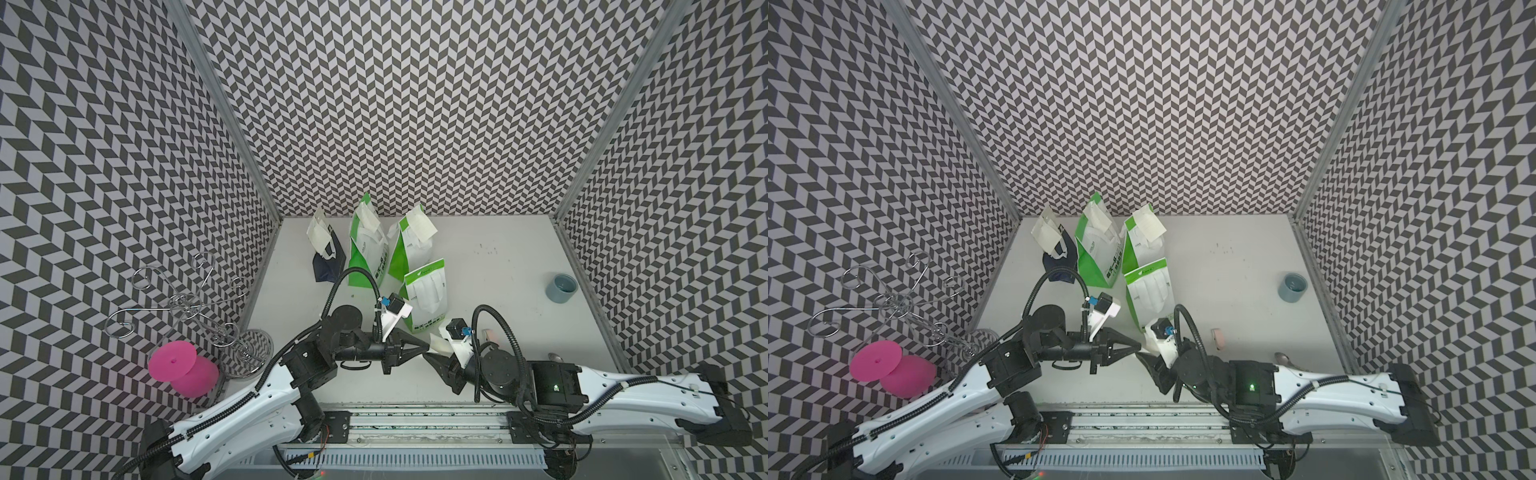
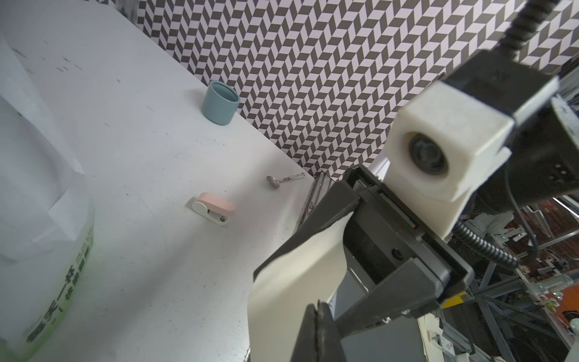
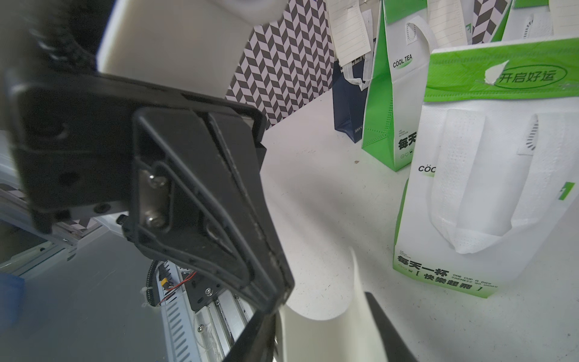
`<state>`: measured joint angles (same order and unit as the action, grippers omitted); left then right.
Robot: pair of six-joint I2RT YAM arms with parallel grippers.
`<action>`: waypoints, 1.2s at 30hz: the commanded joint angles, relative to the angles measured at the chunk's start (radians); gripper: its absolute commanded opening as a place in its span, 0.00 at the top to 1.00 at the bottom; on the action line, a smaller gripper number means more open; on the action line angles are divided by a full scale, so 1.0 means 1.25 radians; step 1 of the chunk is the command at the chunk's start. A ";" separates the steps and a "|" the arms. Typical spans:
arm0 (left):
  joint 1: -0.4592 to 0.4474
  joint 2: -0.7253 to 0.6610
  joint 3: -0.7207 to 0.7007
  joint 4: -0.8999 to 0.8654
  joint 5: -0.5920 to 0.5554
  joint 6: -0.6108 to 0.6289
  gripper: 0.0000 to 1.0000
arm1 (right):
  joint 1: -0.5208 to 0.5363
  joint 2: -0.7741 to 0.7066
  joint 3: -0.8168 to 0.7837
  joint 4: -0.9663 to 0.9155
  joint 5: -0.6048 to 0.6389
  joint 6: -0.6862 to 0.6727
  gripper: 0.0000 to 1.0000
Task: Staple the receipts to the bags
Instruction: Pick up the receipt from the center of the board.
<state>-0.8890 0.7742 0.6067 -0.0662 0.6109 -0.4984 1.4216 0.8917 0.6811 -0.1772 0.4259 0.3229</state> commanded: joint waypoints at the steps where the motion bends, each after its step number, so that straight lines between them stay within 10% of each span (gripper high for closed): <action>1: -0.003 -0.023 -0.003 0.040 -0.001 -0.016 1.00 | -0.003 -0.017 -0.007 0.043 0.009 0.009 0.57; 12: -0.002 -0.049 0.049 -0.039 -0.099 0.001 1.00 | -0.005 -0.086 0.007 -0.024 0.009 0.032 0.18; 22: 0.001 -0.001 0.136 -0.176 -0.149 0.070 1.00 | -0.005 -0.168 0.075 -0.129 -0.013 0.017 0.12; 31: 0.001 -0.076 0.061 0.000 -0.189 -0.018 1.00 | -0.006 -0.220 0.040 -0.038 -0.078 0.082 0.07; 36: 0.002 -0.003 0.212 -0.206 -0.205 0.116 1.00 | -0.006 -0.159 0.125 -0.111 -0.098 0.035 0.17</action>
<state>-0.8894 0.7429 0.7746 -0.2249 0.3851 -0.4412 1.4170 0.6670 0.7670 -0.3050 0.3279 0.3943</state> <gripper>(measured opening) 0.049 0.847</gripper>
